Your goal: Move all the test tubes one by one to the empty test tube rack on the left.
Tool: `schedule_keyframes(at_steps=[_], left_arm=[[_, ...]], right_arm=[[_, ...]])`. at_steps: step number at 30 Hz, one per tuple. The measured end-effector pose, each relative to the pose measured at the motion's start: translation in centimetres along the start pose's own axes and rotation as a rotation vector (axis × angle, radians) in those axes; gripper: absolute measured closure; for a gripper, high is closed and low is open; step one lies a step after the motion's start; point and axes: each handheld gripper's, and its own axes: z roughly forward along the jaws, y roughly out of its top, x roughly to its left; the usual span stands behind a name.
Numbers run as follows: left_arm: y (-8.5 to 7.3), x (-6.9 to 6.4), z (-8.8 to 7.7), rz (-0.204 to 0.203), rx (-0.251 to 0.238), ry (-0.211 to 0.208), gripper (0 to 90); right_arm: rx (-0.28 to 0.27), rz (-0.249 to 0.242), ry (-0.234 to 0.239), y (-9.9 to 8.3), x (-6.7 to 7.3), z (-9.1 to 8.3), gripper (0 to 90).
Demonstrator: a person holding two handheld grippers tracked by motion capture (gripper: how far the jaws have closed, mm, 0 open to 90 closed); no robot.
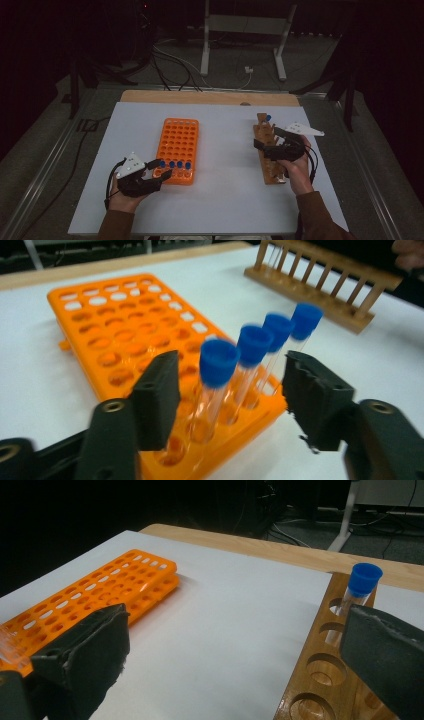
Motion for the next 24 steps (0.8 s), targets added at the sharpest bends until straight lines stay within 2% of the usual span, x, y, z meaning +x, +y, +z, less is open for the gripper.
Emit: schedule_keyframes(at_steps=[8, 11, 17, 20, 24], left_arm=[[1.0, 0.7, 0.0, -0.044, -0.054, 0.055, 19.0], [1.4, 1.1, -0.2, -0.054, -0.067, 0.082, 16.6], [2.2, 1.9, -0.1, -0.071, -0.085, 0.112, 8.8], [2.5, 2.2, 0.2, -0.080, -0.084, 0.151, 6.3], [2.6, 2.5, 0.5, -0.093, -0.082, 0.165, 3.9]], right_arm=[[-0.006, -0.003, -0.007, 0.2, -0.2, -0.1, 0.0], [-0.009, -0.001, -0.014, 0.3, -0.5, -0.2, 0.0], [-0.015, 0.008, -0.037, 0.5, -1.4, -0.4, 0.0], [-0.012, 0.005, -0.045, 0.7, -1.6, -0.4, 0.0], [-0.015, 0.005, -0.048, 1.0, -1.7, -0.4, 0.0]])
